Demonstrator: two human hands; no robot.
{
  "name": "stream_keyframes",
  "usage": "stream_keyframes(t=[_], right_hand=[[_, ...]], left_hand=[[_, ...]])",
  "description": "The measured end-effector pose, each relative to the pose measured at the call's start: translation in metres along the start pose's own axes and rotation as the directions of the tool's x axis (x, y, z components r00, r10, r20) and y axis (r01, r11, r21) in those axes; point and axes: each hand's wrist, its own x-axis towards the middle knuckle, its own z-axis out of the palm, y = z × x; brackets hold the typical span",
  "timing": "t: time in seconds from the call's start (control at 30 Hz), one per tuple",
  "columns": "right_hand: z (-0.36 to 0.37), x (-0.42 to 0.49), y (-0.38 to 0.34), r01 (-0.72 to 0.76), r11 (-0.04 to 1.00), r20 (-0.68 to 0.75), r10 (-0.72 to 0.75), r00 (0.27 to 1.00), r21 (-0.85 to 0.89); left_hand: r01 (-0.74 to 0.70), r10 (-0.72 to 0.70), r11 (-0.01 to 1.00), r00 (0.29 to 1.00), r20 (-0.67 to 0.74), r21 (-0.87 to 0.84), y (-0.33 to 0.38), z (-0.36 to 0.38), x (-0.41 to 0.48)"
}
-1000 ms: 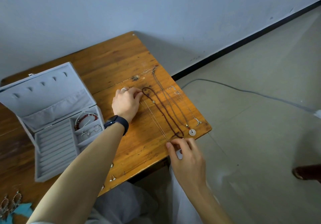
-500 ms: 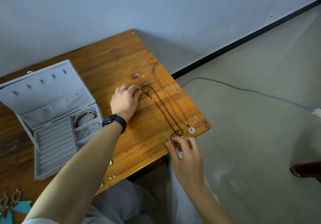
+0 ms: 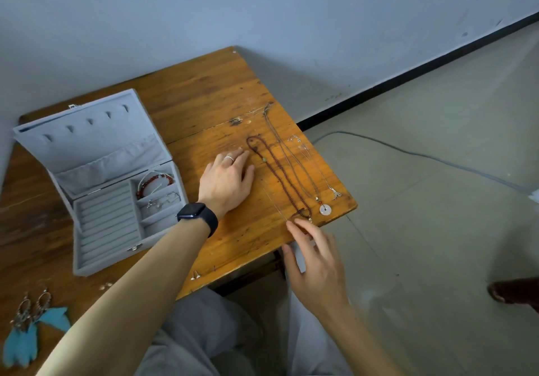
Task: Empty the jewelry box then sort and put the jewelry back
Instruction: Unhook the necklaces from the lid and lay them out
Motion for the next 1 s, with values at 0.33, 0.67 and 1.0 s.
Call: stream_keyframes(t=[0.33,0.67,1.0], right_hand=[[0.002,-0.006,-0.001,0.022,0.999,0.022,-0.022,1.0,-0.033],[-0.001,-0.008,-0.001,0.007,1.0,0.06,-0.006,0.998,-0.013],[-0.019,-0.005,-0.014,0.052,0.998,0.079,-0.054,0.995,0.022]], left_hand=[[0.033,-0.028,0.998,0.995,0.096,-0.056,0.001,0.0,0.004],[0.047,-0.037,0.997,0.988,0.147,-0.069,0.002,-0.011,0.007],[0.038,-0.032,0.995,0.998,0.054,-0.097,-0.013,-0.039,-0.022]])
